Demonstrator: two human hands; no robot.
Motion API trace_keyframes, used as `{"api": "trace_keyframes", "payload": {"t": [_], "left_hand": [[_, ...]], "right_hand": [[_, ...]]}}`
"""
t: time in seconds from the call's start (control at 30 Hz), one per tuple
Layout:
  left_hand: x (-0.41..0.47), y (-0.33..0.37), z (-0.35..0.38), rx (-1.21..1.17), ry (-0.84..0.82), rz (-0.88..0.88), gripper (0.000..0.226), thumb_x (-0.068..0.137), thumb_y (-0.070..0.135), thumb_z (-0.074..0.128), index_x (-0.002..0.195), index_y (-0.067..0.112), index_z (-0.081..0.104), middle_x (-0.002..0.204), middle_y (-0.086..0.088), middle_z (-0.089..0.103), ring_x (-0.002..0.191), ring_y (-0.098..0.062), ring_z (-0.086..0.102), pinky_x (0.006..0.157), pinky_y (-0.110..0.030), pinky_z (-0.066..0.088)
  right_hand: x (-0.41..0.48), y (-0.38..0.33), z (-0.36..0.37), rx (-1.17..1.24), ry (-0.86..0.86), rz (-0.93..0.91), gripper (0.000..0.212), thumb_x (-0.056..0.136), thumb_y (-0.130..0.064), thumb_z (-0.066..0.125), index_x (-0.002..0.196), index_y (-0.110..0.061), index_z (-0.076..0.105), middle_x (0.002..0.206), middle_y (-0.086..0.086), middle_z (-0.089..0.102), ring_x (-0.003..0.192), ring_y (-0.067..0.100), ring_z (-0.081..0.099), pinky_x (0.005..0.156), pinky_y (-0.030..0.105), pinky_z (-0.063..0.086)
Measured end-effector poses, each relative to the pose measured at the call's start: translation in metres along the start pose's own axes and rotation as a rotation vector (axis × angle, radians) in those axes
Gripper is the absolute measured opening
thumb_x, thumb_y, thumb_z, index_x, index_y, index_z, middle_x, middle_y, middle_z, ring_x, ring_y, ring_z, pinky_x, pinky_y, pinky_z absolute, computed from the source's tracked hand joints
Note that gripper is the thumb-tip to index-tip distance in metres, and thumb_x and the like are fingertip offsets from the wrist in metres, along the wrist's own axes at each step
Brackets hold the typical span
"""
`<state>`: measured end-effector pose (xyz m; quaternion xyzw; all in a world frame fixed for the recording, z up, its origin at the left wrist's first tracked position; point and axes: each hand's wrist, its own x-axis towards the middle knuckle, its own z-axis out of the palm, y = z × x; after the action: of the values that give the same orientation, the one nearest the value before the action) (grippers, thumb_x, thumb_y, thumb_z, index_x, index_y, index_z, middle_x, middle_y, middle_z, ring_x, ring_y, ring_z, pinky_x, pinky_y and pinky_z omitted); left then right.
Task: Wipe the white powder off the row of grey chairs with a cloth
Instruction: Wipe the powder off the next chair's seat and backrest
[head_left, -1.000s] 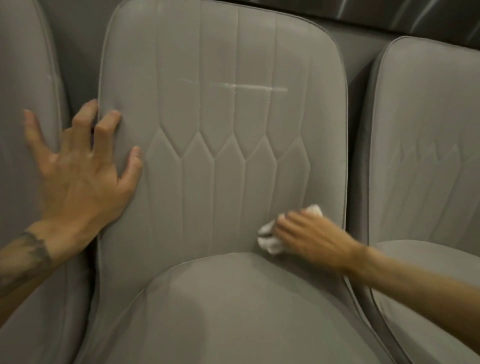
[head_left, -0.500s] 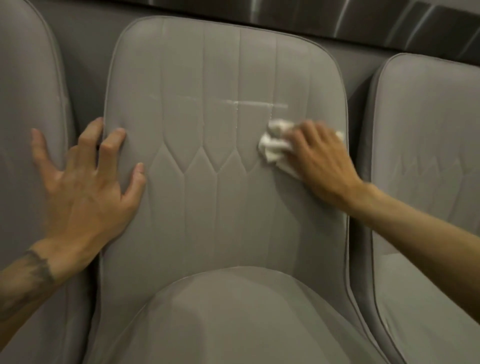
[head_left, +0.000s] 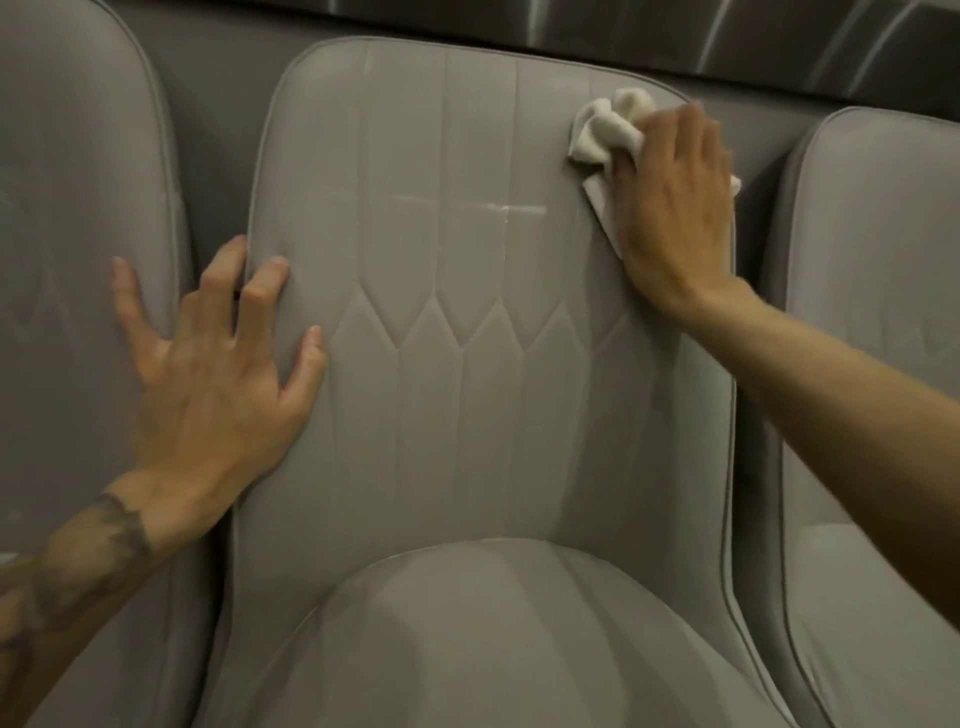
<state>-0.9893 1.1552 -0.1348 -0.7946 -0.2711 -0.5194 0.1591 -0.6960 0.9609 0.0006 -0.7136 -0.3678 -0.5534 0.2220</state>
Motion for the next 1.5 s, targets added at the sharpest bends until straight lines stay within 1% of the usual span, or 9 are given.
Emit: {"api": "trace_keyframes", "payload": {"t": [0.07, 0.27, 0.47, 0.7, 0.9, 1.03, 1.13, 1.33, 1.5], "left_hand": [[-0.002, 0.002, 0.000, 0.001, -0.001, -0.006, 0.057, 0.104, 0.044, 0.045, 0.151, 0.012, 0.039, 0.160, -0.016, 0.037, 0.129, -0.041, 0.055, 0.124, -0.067, 0.004], [-0.008, 0.004, 0.000, 0.039, -0.029, -0.014, 0.065, 0.104, 0.048, 0.041, 0.159, 0.015, 0.031, 0.166, -0.016, 0.027, 0.129, -0.041, 0.056, 0.124, -0.067, 0.004], [-0.008, 0.002, 0.000, 0.049, -0.035, 0.014, 0.069, 0.101, 0.046, 0.044, 0.160, 0.014, 0.030, 0.169, -0.015, 0.023, 0.145, -0.035, 0.042, 0.123, -0.069, 0.003], [-0.011, 0.004, 0.000, 0.072, -0.033, 0.091, 0.070, 0.099, 0.043, 0.048, 0.160, 0.013, 0.033, 0.170, -0.009, 0.024, 0.148, -0.032, 0.040, 0.122, -0.071, 0.007], [-0.012, 0.004, 0.002, 0.074, -0.016, 0.099, 0.069, 0.099, 0.042, 0.049, 0.160, 0.012, 0.034, 0.169, -0.010, 0.027, 0.145, -0.032, 0.044, 0.122, -0.071, 0.007], [-0.012, 0.004, 0.002, 0.064, -0.005, 0.094, 0.068, 0.099, 0.041, 0.049, 0.159, 0.011, 0.035, 0.169, -0.010, 0.028, 0.144, -0.033, 0.045, 0.122, -0.071, 0.007], [-0.012, 0.004, 0.001, 0.060, -0.003, 0.091, 0.069, 0.098, 0.041, 0.050, 0.159, 0.011, 0.036, 0.169, -0.010, 0.028, 0.143, -0.033, 0.046, 0.122, -0.071, 0.008], [-0.012, 0.004, 0.001, 0.073, -0.008, 0.090, 0.068, 0.099, 0.042, 0.048, 0.159, 0.012, 0.035, 0.169, -0.009, 0.028, 0.143, -0.032, 0.047, 0.123, -0.070, 0.008], [-0.012, 0.004, 0.002, 0.074, -0.012, 0.089, 0.068, 0.100, 0.042, 0.047, 0.160, 0.012, 0.035, 0.169, -0.009, 0.028, 0.142, -0.033, 0.047, 0.122, -0.070, 0.008]], "right_hand": [[-0.018, -0.015, 0.005, 0.030, -0.001, 0.062, 0.044, 0.103, -0.040, 0.036, 0.129, -0.007, 0.049, 0.120, 0.019, 0.052, 0.104, 0.037, 0.048, 0.089, 0.046, 0.038], [-0.065, -0.018, 0.001, 0.066, -0.132, -0.335, 0.033, 0.103, -0.036, 0.043, 0.117, -0.009, 0.052, 0.109, 0.016, 0.051, 0.093, 0.032, 0.046, 0.080, 0.043, 0.039], [-0.001, -0.030, 0.014, 0.018, 0.048, 0.101, 0.042, 0.102, -0.035, 0.036, 0.129, -0.007, 0.050, 0.122, 0.019, 0.053, 0.105, 0.037, 0.048, 0.086, 0.046, 0.036], [-0.033, -0.031, 0.011, 0.114, -0.022, -0.201, 0.040, 0.104, -0.041, 0.037, 0.118, -0.008, 0.053, 0.111, 0.019, 0.052, 0.096, 0.036, 0.047, 0.083, 0.046, 0.037], [0.012, -0.037, 0.021, 0.045, 0.097, 0.100, 0.041, 0.104, -0.035, 0.035, 0.126, -0.004, 0.050, 0.124, 0.021, 0.051, 0.107, 0.038, 0.048, 0.087, 0.042, 0.032], [-0.059, -0.052, 0.022, 0.175, -0.003, -0.110, 0.032, 0.103, -0.034, 0.045, 0.118, -0.008, 0.054, 0.111, 0.017, 0.053, 0.096, 0.034, 0.047, 0.083, 0.044, 0.037], [-0.034, -0.037, 0.013, 0.121, -0.026, -0.282, 0.025, 0.101, -0.031, 0.046, 0.117, -0.011, 0.049, 0.109, 0.018, 0.052, 0.093, 0.035, 0.048, 0.081, 0.043, 0.034], [0.023, -0.043, 0.025, 0.041, 0.110, 0.115, 0.041, 0.102, -0.036, 0.036, 0.124, -0.004, 0.052, 0.121, 0.020, 0.052, 0.104, 0.038, 0.049, 0.087, 0.045, 0.037], [-0.071, -0.049, 0.022, 0.154, 0.014, -0.124, 0.032, 0.102, -0.036, 0.048, 0.118, -0.009, 0.054, 0.109, 0.016, 0.053, 0.094, 0.033, 0.045, 0.082, 0.044, 0.039]]}}
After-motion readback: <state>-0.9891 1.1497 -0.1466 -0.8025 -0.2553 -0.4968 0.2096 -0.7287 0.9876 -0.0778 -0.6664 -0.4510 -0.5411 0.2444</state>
